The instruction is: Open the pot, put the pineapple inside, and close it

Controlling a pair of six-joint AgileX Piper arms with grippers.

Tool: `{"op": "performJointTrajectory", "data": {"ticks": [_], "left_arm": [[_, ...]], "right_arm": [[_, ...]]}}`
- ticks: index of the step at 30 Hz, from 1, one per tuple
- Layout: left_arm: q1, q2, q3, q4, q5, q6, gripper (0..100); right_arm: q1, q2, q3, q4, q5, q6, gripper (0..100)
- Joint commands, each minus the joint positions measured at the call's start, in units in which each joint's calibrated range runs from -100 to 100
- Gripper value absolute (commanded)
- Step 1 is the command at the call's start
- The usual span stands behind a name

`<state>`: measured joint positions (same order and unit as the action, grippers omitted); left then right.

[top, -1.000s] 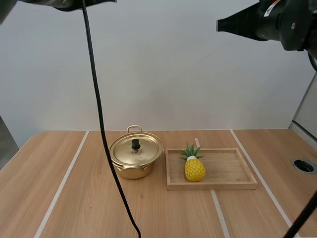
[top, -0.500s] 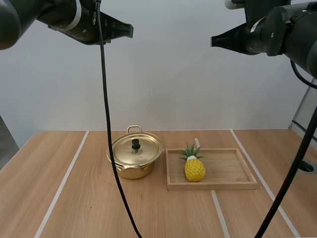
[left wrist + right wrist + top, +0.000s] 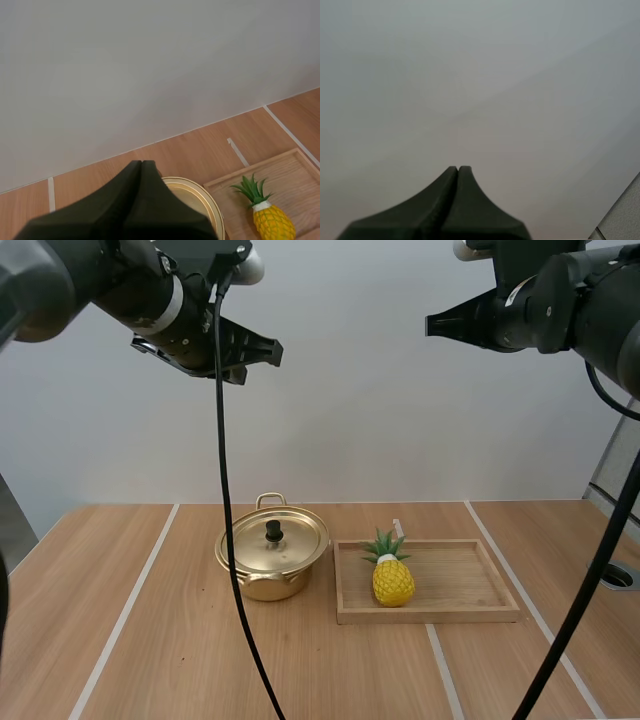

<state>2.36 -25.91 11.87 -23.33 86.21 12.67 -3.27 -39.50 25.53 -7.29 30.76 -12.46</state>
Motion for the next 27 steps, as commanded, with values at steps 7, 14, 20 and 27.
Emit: {"op": "performJointTrajectory", "data": {"ticks": [7,14,20,27], "left_arm": [[-0.18,0.0,-0.2,-1.5,4.7,1.7,0],[-0.18,0.0,-0.2,-0.6,9.8,2.8,0],[-0.18,0.0,-0.2,0.9,9.4,2.8,13],[-0.18,0.0,-0.2,1.5,8.7,3.9,100]], "right_arm": [[-0.2,-0.4,-0.3,0.1,0.7,0.2,0],[-0.2,-0.4,-0.3,0.1,0.9,0.2,0],[-0.2,-0.4,-0.3,0.1,1.8,0.2,0],[-0.2,-0.4,-0.3,0.1,5.6,0.2,0]]}}
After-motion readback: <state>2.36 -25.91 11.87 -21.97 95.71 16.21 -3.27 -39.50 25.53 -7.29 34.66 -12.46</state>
